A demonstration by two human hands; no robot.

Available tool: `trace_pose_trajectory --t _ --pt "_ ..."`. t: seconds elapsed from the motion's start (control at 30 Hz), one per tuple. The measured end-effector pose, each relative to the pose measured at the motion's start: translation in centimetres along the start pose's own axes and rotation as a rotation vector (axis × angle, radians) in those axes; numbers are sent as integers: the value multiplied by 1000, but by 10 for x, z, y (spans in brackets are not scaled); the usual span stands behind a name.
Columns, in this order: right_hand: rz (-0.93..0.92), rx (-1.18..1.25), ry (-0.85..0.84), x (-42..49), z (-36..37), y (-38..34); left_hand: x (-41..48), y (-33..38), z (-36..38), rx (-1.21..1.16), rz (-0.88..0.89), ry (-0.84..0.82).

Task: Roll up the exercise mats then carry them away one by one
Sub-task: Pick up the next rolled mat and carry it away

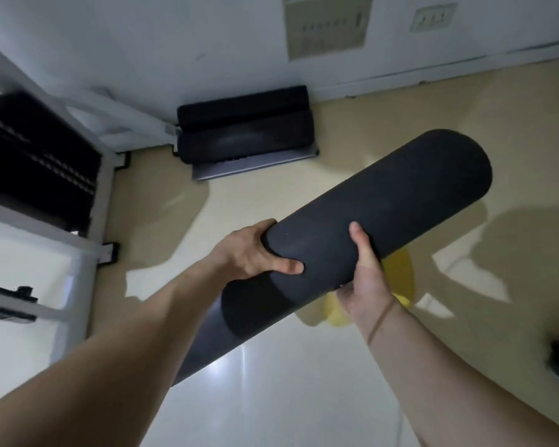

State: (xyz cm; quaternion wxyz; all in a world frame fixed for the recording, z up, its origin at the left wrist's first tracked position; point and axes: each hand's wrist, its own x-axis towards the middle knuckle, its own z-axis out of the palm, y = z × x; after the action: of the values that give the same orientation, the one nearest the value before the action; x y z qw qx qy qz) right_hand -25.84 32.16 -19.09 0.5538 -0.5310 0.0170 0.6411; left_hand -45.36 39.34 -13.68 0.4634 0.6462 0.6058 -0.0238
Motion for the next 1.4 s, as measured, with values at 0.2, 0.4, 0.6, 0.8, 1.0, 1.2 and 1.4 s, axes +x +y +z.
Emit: trace_pose_trajectory --t 0.2,0.4,0.6,0.8,1.0,1.2,1.4 --pt "70 39 50 102 130 14 112 -50 -122 29 -38 -31" --pt "134 53 191 237 214 44 264 -106 -194 147 -81 -103" --pt "165 132 337 380 257 93 424 -177 -218 187 -105 -210" --pt "193 186 437 518 265 155 567 -252 -203 280 -103 -310" --pt "176 227 496 616 281 202 655 -305 -202 360 -98 -271" --pt "147 223 577 640 307 196 624 -310 -189 611 198 51" --pt "246 4 473 631 310 186 621 -327 -183 750 271 77"
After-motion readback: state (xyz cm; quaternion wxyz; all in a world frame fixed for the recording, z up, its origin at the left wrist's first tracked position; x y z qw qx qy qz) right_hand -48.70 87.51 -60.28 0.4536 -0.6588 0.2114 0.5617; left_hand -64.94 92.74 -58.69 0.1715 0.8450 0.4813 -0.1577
